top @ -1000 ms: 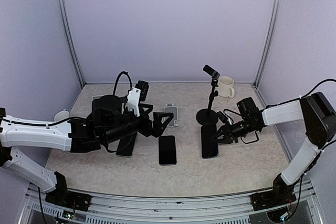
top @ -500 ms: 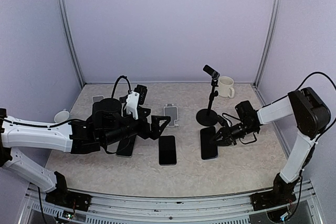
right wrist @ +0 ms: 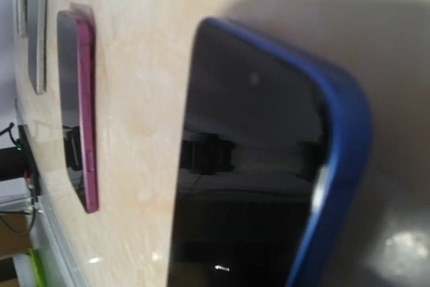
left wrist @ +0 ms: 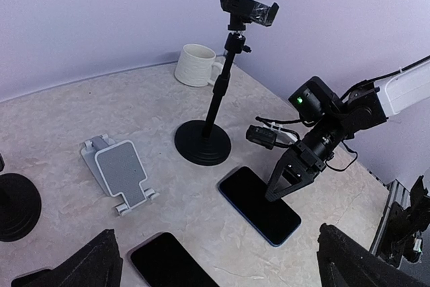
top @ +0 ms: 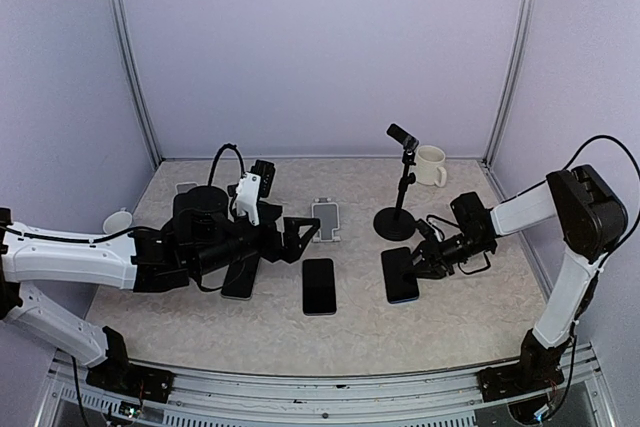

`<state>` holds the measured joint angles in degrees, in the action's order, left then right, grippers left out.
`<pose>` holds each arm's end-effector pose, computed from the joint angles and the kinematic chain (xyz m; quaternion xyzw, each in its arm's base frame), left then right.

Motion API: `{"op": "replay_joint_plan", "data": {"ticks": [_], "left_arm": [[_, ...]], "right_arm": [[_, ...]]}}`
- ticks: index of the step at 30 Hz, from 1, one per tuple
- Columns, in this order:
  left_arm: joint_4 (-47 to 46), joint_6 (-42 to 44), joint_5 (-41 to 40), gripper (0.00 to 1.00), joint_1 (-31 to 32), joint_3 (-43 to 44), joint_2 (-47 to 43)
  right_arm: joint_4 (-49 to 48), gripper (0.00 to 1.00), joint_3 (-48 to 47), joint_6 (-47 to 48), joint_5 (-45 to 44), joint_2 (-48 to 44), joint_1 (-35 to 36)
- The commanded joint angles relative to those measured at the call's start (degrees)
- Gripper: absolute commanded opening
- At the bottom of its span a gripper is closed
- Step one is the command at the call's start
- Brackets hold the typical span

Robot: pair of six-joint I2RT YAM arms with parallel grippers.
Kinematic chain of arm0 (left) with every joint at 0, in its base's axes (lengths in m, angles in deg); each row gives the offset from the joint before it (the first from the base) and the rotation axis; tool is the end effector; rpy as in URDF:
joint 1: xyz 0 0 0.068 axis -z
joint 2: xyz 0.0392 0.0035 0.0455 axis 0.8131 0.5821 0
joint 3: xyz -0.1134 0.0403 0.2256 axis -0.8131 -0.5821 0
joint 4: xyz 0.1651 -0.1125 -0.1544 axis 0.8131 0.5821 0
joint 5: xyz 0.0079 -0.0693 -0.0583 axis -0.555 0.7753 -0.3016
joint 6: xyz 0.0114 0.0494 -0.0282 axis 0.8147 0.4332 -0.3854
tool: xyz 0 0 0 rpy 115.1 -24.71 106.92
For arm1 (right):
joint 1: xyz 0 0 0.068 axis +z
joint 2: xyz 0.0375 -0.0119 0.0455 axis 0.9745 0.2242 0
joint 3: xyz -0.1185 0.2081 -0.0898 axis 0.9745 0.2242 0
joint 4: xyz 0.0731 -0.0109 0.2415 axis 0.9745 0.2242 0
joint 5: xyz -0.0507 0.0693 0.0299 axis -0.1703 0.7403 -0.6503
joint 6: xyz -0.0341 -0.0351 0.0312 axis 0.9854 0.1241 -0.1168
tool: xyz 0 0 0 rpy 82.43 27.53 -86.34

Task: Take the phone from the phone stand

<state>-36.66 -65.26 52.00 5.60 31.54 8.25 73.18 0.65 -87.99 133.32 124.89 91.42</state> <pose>0.1586 -0.2543 0.2586 0.1972 0.7523 -0.3221 0.5398 0.2780 0.1052 0.0983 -0.0450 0.8847 0.4625 0.0377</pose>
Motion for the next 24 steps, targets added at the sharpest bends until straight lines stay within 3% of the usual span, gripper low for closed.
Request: {"op": "replay_joint_plan", "data": {"ticks": [1,16,24], "left_arm": [[0.2,-0.8,-1.1,0.99,-0.8,0.1,-1.2],[9.5,-1.6,-1.8,0.99,-4.3,5.3,-1.1],[17.7,-1.6,-1.7,0.99,-9.4,9.9,-3.4]], "right_arm": [[1.7,0.48,-1.2,0.7,-2.1,-0.6,-1.2],[1.1,0.99,0.3,-1.4,-4.5,-15.4,-4.1],[1.2,1.00,-4.5,-0.3,-7.4,-25.2,-4.4]]}}
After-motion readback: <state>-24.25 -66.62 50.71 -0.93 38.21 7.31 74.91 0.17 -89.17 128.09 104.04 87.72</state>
